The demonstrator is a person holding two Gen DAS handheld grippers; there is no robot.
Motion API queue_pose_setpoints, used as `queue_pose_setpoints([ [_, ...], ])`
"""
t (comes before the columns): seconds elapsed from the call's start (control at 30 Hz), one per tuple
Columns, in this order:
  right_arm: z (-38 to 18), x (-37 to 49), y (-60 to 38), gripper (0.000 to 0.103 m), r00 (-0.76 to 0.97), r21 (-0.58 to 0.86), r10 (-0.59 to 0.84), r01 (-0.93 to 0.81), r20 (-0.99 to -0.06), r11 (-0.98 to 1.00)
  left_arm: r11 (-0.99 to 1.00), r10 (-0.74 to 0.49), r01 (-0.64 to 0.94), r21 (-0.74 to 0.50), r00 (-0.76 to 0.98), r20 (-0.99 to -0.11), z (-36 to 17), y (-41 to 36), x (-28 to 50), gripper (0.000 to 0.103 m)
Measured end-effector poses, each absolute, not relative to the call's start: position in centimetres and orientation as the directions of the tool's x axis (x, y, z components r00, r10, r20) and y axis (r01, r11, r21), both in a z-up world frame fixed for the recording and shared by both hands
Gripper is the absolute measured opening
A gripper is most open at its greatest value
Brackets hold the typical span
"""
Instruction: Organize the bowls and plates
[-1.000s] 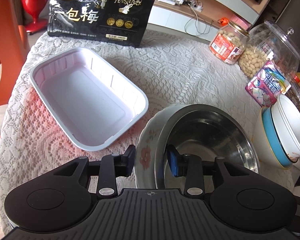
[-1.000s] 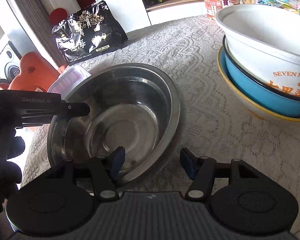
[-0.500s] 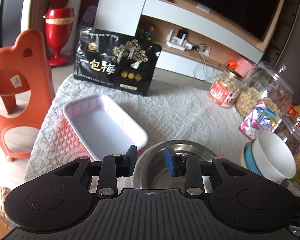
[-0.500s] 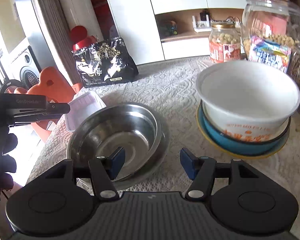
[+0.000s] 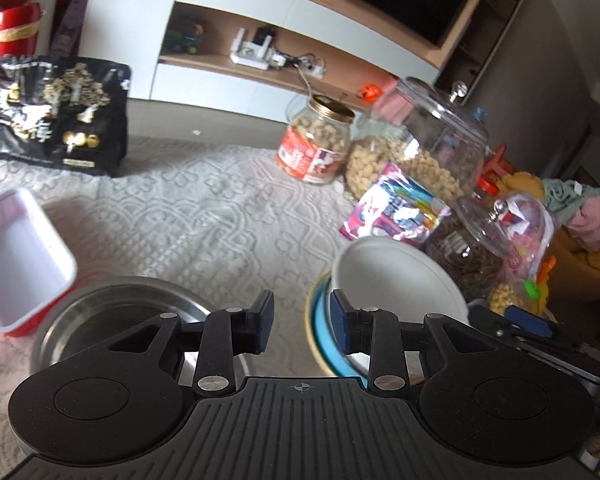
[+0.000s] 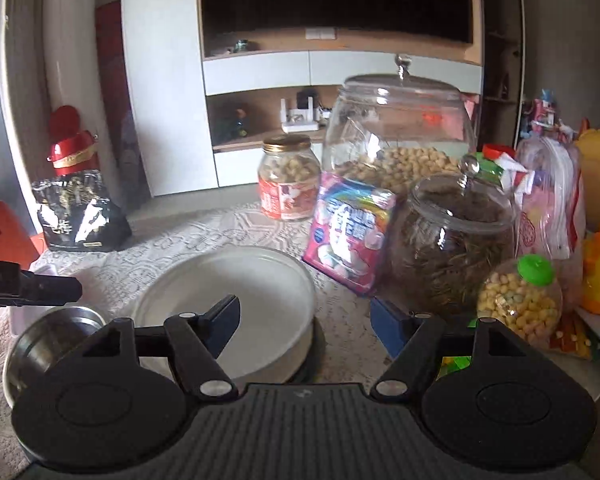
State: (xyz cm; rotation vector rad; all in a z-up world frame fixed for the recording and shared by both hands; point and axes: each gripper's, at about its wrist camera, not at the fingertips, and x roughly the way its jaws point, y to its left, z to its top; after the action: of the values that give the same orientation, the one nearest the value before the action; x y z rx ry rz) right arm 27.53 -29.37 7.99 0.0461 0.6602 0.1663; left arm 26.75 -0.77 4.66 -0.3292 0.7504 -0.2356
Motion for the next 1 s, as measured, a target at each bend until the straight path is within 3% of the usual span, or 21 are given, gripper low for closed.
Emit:
queue_pose_setpoints([
  [0.23,4.1,32.6,-30.9,0.073,0.693,0.179,0.224,-0.137,-0.686,0.974,0.967,-0.249,0.127,-0.223,0.664,-0.704,3.9,-5.0,30.7,0.034],
  [0.37,1.1,34.4,-30.3,0.073,0.616,0.222,0.271,-0.156,-0.739,0.962,0.964,-0.266,0.146,-0.223,0.577,-0.772,2.2,-5.9,33.0,0.034],
  [0.47,-0.9,35.7,-30.7,0.073,0.533,0.341,0.368,-0.153,-0.762,0.928,0.970,-0.241,0.143,-0.195,0.537,-0.808,1.0,-6.6,34.7,0.043],
  [0.6,-2.6,36.1,-30.9,0.065,0.455,0.497,0.510,-0.158,-0.730,0.853,0.971,-0.236,0.160,-0.180,0.486,-0.841,0.0,-7.6,35.7,0.038],
  [0.67,-2.5,35.9,-30.6,0.059,0.469,0.474,0.495,-0.172,-0.732,0.863,0.969,-0.238,0.170,-0.180,0.443,-0.865,-0.4,-8.2,36.0,0.045],
  [0.8,-2.7,35.6,-30.5,0.058,0.463,0.482,0.507,-0.181,-0.727,0.857,0.973,-0.224,0.146,-0.181,0.380,-0.898,-1.0,-8.6,36.5,0.047],
  [0.9,-3.1,35.8,-31.0,0.058,0.443,0.519,0.538,-0.176,-0.717,0.836,0.975,-0.211,0.147,-0.168,0.370,-0.905,-0.9,-9.4,36.5,0.057],
  [1.0,-3.4,36.1,-31.5,0.057,0.432,0.552,0.561,-0.158,-0.707,0.818,0.974,-0.217,0.146,-0.174,0.378,-0.900,-1.0,-9.5,36.5,0.059],
])
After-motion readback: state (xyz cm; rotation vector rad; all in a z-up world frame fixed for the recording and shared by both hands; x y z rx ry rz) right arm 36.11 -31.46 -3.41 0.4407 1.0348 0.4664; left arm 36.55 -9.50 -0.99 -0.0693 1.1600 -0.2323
